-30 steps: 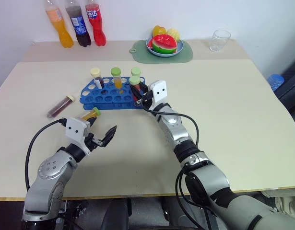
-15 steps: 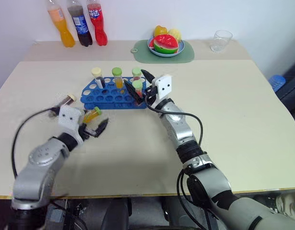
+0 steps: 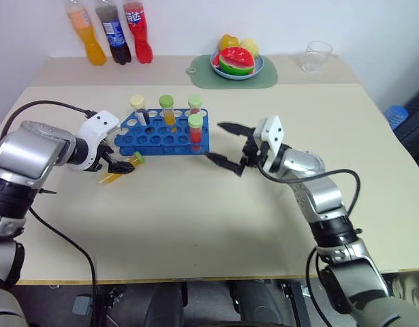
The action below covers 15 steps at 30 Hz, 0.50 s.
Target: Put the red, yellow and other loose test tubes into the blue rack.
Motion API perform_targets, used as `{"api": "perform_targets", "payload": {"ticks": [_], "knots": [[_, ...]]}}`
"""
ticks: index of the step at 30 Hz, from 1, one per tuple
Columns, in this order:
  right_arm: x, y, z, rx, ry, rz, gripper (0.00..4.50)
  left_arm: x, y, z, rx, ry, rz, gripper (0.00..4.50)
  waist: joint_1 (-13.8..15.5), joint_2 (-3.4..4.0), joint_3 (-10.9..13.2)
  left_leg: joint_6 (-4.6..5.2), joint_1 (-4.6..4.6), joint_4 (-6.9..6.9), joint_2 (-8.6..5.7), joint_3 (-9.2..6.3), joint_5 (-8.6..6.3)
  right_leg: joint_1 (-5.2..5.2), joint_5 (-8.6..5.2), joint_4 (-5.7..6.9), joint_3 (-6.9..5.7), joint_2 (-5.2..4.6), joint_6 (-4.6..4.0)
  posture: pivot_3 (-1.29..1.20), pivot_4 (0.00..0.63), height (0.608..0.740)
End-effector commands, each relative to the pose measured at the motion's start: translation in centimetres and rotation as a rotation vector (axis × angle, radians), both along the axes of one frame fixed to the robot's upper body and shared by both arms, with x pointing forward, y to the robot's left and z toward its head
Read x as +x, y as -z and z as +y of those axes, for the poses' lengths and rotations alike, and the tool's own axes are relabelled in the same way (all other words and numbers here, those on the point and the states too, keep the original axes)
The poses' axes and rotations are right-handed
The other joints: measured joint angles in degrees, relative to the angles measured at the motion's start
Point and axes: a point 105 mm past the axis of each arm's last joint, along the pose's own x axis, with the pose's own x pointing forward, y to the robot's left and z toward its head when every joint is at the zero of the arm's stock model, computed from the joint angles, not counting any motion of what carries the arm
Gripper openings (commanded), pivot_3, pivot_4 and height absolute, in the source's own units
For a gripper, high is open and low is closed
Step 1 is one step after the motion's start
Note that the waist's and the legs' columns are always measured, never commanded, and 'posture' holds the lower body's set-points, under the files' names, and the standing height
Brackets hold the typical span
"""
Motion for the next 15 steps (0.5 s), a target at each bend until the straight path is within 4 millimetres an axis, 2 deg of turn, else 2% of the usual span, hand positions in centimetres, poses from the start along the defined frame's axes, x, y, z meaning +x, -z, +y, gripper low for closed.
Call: {"api": "perform_targets", "payload": {"ticks": [1, 4, 5, 7, 12, 13, 15], "knots": [[-2.5, -0.7, 0.3, -0.032, -0.089, 0.002, 4.2, 0.8, 1.0, 0.2, 0.064, 0.033, 0.06, 4.5, 0.05, 0.0, 0.0, 0.0, 0.01, 0.02, 0.01, -0.01, 0.0, 0.0, 0.0, 0.02, -0.01, 0.03, 0.0, 0.0, 0.15, 0.734], [-3.5, 0.0, 0.0, -0.072, -0.1, 0.036, 4.2, 1.7, 1.6, 0.5, 0.127, 0.045, 0.067, 4.5, 0.13, -0.02, 0.01, 0.01, 0.01, 0.04, 0.03, -0.04, 0.01, -0.01, 0.0, 0.04, -0.01, 0.06, -0.01, 0.0, 0.15, 0.734], [-3.6, 0.2, -0.1, -0.08, -0.091, 0.038, 4.24, 2.1, 1.8, 0.2, 0.126, 0.053, 0.07, 4.25, 0.25, -0.02, 0.0, 0.01, 0.0, 0.05, 0.03, -0.03, 0.01, 0.0, 0.0, 0.04, 0.0, 0.05, -0.01, 0.0, 0.15, 0.734], [-3.8, 0.4, -0.1, -0.087, -0.073, 0.039, 4.25, 2.6, 2.0, 0.0, 0.13, 0.057, 0.072, 3.65, 0.47, -0.02, 0.0, 0.01, 0.01, 0.07, 0.02, -0.03, 0.01, 0.01, 0.0, 0.05, 0.0, 0.04, 0.0, 0.0, 0.15, 0.734], [-3.9, 0.6, -0.1, -0.091, -0.055, 0.042, 4.25, 3.1, 1.9, 0.4, 0.144, 0.066, 0.066, 1.03, 1.09, -0.03, 0.0, 0.01, 0.01, 0.08, 0.02, -0.02, 0.01, 0.02, 0.0, 0.04, 0.0, 0.01, 0.0, 0.0, 0.15, 0.734], [-4.0, 0.7, -0.1, -0.098, -0.054, 0.042, 4.25, 2.5, 1.7, 0.6, 0.141, 0.097, 0.071, 0.77, 1.11, -0.03, 0.0, 0.01, 0.01, 0.08, 0.02, -0.02, 0.01, 0.02, 0.0, 0.04, 0.0, 0.01, 0.0, 0.0, 0.15, 0.734], [-4.1, 0.9, -0.1, -0.105, -0.053, 0.042, 4.25, 1.7, 1.5, 0.9, 0.139, 0.138, 0.079, 0.75, 0.78, -0.03, 0.0, 0.01, 0.01, 0.08, 0.03, -0.01, 0.01, 0.01, 0.0, 0.04, 0.01, 0.01, 0.0, 0.0, 0.15, 0.734]]}}
